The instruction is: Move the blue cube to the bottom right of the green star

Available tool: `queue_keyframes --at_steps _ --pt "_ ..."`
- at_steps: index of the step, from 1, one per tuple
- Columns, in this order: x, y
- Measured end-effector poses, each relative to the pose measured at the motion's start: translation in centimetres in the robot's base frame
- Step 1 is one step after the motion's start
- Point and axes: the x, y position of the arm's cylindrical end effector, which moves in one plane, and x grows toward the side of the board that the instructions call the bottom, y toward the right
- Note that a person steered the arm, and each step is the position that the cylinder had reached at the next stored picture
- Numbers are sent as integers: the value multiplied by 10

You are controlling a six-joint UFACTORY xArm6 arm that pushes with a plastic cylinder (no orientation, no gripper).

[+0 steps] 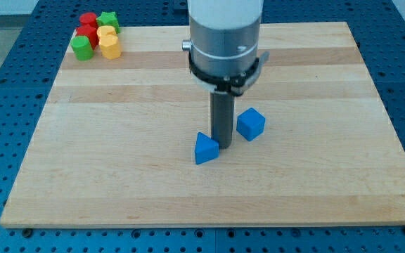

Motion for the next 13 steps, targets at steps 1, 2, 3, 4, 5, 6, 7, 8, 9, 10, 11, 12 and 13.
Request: queue_keyframes --at_steps 1,2,3,4,5,6,7,8,9,10,11,12,13 --pt "11 36" --pt "-21 54" --pt "-76 21" --pt "-115 -6" --pt "-111 8" --pt "-114 22" --pt "-157 -7" --pt "-202 -47" --pt "-215 -52" --pt "-195 -31" --pt "-208 -26" --pt "-238 -63" --pt "-243 -74"
